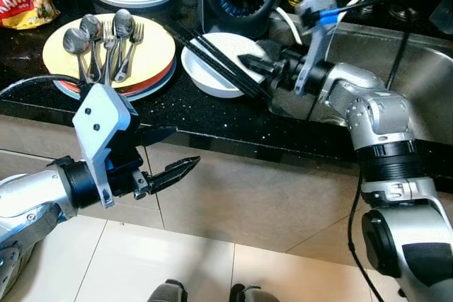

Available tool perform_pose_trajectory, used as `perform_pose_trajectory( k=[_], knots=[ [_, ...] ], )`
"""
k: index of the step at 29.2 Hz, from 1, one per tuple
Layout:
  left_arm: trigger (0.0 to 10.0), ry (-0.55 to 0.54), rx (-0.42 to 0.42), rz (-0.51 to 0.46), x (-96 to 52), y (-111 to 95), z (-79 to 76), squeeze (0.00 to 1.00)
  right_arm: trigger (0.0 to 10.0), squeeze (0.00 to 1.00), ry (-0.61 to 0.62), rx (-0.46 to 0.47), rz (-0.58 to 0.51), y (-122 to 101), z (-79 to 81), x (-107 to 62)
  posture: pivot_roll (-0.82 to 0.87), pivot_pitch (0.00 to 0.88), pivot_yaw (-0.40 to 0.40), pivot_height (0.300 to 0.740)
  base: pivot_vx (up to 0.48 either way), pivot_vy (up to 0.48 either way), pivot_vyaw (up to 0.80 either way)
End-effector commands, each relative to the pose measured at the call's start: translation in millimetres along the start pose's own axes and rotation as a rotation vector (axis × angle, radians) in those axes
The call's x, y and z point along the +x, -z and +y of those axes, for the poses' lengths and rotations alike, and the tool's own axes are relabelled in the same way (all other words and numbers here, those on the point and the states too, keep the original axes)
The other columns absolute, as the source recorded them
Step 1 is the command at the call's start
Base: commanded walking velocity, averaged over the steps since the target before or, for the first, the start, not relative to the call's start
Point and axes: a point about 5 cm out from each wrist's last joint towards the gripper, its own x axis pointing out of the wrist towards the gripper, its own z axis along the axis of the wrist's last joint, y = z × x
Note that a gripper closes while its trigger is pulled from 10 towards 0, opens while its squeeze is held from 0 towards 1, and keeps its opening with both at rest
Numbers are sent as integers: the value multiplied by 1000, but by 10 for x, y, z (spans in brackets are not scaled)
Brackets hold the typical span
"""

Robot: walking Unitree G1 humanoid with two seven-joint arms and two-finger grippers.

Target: Kitchen organization

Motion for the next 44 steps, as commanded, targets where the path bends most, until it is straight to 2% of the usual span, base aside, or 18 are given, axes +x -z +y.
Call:
perform_pose_trajectory(
  k=[1, 2, 6, 9, 19, 32, 40, 43, 44],
  knots=[
    [10000, 19, 2, -7, 13, -2, -56, 0, 10000, 0, -21, -8, 29, -33, 19, 32, 153, 184, -102, 740, 0, 0, 0],
    [10000, 18, 0, -8, 15, 2, -68, 0, 10000, 0, -25, -2, 58, -63, 28, 115, 152, 188, -105, 740, 0, 0, 0],
    [10000, 17, -1, -9, 15, 2, -76, 0, 10000, 0, -29, 5, 75, -75, 34, 156, 154, 192, -108, 740, 0, 0, 0],
    [10000, 15, -5, -10, 14, 3, -88, 0, 10000, 0, -30, 17, 131, -60, 34, 199, 152, 198, -109, 740, 0, 0, 0],
    [10000, 17, -11, -11, 18, 8, -99, 0, 10000, 0, 11, -1, 215, -35, -12, 211, 143, 200, -112, 740, 0, 0, 0],
    [10000, 19, -12, -16, 37, 4, -94, 0, 10000, 0, 17, 40, 166, -139, -46, 209, 139, 196, -111, 740, 0, 0, 0],
    [10000, 19, -12, -18, 41, 4, -94, 0, 10000, 0, 4, 109, 74, -299, -86, 190, 140, 194, -112, 740, 0, 0, 0],
    [10000, 19, -12, -18, 44, 5, -94, 0, 10000, 0, 41, 103, 72, -317, -131, 181, 140, 194, -113, 740, 0, 0, 0],
    [10000, 19, -12, -18, 45, 5, -95, 0, 10000, 0, 85, 60, 104, -290, -166, 179, 138, 193, -114, 740, 0, 0, 0]
  ],
)
